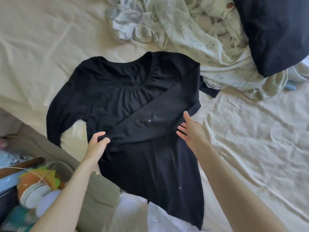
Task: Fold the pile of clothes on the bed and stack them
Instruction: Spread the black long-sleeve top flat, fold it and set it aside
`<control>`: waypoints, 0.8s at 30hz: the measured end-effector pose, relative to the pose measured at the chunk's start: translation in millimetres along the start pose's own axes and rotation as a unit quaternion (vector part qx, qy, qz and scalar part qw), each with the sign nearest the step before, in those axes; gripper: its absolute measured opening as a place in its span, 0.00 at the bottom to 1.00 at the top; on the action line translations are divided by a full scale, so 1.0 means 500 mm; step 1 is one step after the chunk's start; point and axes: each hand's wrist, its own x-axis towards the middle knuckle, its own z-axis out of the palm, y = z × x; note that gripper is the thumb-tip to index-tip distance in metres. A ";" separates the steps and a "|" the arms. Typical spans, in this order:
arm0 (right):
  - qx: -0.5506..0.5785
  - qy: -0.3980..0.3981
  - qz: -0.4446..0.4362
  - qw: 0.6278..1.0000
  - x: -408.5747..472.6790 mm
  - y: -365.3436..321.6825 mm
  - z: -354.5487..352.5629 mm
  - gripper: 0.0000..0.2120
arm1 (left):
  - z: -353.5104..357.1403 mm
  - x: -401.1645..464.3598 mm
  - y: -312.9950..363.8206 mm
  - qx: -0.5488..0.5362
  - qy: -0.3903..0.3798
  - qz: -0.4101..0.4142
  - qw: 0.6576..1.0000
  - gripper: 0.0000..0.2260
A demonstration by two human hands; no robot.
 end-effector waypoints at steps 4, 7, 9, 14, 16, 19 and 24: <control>0.037 0.040 -0.023 0.998 0.025 -0.028 0.023 0.12 | 0.017 0.028 0.009 0.066 0.019 0.032 0.997 0.15; 0.074 0.056 0.011 0.996 0.041 -0.052 0.028 0.19 | 0.002 0.032 0.002 0.042 0.009 0.071 0.997 0.11; 0.095 0.057 0.024 0.994 0.047 -0.064 0.031 0.21 | -0.025 0.027 -0.013 0.001 -0.023 0.091 0.996 0.12; 0.141 0.042 0.005 0.989 0.047 -0.068 0.040 0.19 | -0.098 0.022 -0.063 -0.065 -0.029 0.090 0.993 0.13; 0.139 0.044 -0.006 0.989 0.046 -0.065 0.046 0.12 | -0.115 0.026 -0.080 -0.048 -0.008 0.075 0.996 0.12; 0.154 0.039 -0.013 0.987 0.046 -0.063 0.055 0.09 | -0.118 0.039 -0.089 0.066 0.009 0.064 0.996 0.14; 0.135 0.020 -0.012 0.991 0.036 -0.050 0.071 0.20 | -0.055 0.058 -0.006 0.200 0.027 0.234 0.951 0.11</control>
